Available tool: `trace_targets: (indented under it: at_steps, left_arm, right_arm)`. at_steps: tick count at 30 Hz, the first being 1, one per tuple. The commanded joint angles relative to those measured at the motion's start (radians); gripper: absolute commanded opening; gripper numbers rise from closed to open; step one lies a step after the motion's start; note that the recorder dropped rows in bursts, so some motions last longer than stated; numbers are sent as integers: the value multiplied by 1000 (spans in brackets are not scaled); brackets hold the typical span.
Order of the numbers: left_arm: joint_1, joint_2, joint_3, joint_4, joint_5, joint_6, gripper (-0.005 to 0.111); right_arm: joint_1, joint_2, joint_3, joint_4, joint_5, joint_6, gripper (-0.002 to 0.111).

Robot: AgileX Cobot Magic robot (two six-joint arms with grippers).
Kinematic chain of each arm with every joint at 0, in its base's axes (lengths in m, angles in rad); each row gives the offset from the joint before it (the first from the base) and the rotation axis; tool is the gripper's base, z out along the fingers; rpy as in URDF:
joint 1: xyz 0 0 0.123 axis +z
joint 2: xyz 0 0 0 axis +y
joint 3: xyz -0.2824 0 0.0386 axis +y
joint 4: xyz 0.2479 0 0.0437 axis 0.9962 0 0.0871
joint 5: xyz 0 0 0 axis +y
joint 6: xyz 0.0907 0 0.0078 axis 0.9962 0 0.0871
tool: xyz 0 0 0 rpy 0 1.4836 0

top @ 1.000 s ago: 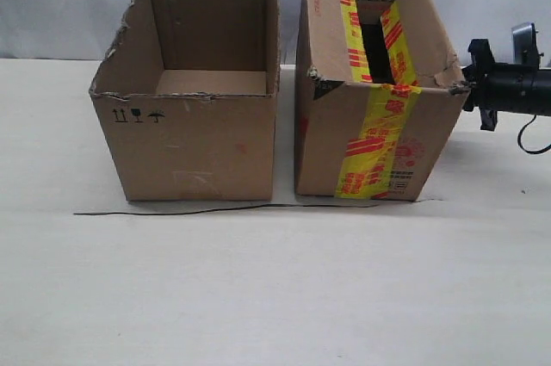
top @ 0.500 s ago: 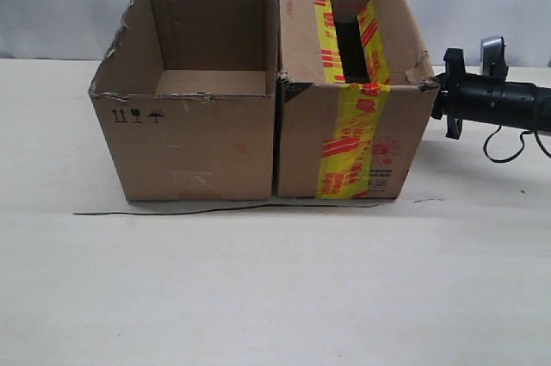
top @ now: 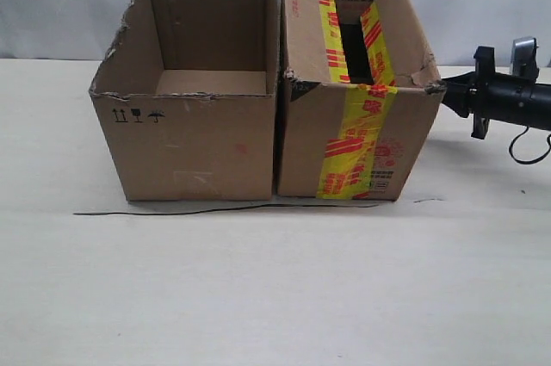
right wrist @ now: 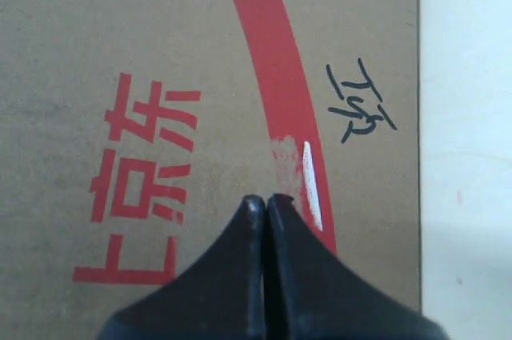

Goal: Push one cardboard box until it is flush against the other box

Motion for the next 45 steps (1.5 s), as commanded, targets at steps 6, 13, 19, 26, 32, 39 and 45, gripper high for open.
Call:
trace_targets:
  at_steps: [6,13,19,26,32,39,45]
  left_arm:
    - [-8,-1,2,-9,-12,-4,0]
    - [-8,-1,2,-9,-12,-4,0]
    - [-8,-1,2,-9,-12,-4,0]
    - [-8,-1,2,-9,-12,-4,0]
    - [-8,-1,2,-9,-12,-4,0]
    - [-8,-1,2,-9,-12,-4,0]
    - [-8,-1,2,-9,-12,-4,0]
  right_arm:
    - [-11,-70,7,-62,23,-40,0]
    - [-11,-320,95,-324,-174,46,0]
    - [-11,-616,179,-672,-322,267,0]
    - [-11,-981,307,-1034,-410,485,0]
    - [-6,-1279,463,-1162,-477,580,0]
    - [151,-1680,679,-1200,-576,553,0]
    - [308,-1956,774,-1316,-461,643,0]
